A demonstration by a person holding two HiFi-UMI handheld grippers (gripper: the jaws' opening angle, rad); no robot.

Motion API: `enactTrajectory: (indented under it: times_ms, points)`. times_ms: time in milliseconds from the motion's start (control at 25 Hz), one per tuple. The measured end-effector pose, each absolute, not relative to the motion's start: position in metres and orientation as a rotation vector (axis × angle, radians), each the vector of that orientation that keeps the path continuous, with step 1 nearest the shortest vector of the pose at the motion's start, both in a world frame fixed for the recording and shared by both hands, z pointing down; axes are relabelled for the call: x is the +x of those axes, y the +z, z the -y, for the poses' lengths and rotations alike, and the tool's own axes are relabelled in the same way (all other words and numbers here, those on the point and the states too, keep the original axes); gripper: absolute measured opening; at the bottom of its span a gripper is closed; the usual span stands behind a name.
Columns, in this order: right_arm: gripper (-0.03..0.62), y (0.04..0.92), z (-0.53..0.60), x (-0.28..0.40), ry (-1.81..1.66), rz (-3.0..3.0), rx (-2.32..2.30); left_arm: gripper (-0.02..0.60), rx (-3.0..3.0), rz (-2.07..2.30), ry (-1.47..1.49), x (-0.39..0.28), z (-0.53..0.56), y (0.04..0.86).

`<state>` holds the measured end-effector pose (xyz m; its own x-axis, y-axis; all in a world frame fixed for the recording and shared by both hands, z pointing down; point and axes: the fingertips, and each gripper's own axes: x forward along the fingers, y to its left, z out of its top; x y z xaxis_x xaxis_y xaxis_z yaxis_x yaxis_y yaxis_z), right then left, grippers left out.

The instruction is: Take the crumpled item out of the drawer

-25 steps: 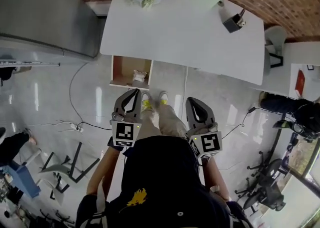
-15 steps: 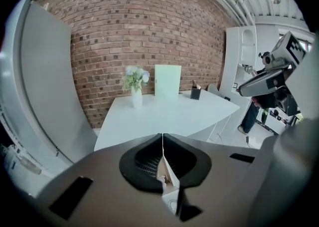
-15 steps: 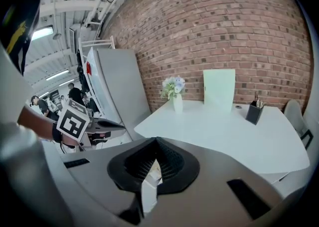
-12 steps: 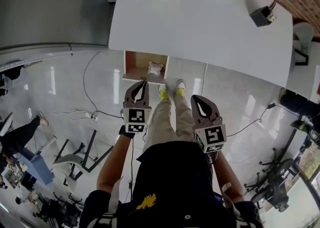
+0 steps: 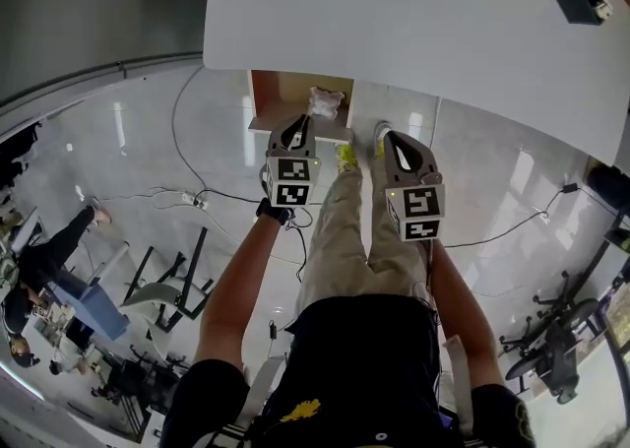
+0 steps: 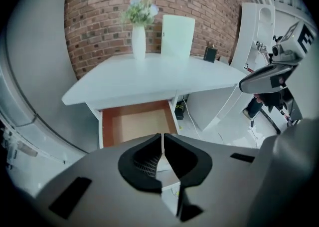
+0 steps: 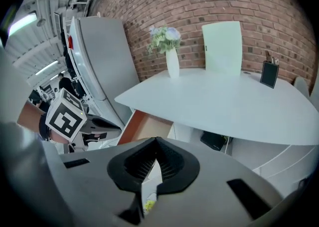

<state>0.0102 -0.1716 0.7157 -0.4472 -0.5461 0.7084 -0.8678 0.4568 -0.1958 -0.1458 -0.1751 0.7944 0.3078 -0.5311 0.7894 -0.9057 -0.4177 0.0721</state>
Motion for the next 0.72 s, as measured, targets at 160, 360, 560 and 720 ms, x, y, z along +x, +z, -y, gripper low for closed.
enactTrajectory:
  times_ms: [160, 360, 560, 720]
  points:
    - [0.026, 0.778, 0.174, 0.001, 0.78, 2.098, 1.174, 0.031, 1.996, 1.153, 1.028, -0.138, 0.173, 0.87]
    - [0.028, 0.823, 0.16, -0.012, 0.851, 2.097, 1.11, 0.031, 1.796, 0.984, 1.077, -0.143, 0.173, 0.943]
    - [0.028, 0.854, 0.137, 0.005, 0.891, 2.064, 1.094, 0.219, 1.65, 0.835, 1.052, -0.142, 0.174, 0.984]
    - [0.028, 0.868, 0.12, 0.016, 0.94, 2.029, 1.112, 0.336, 1.586, 0.79, 1.109, -0.144, 0.168, 1.011]
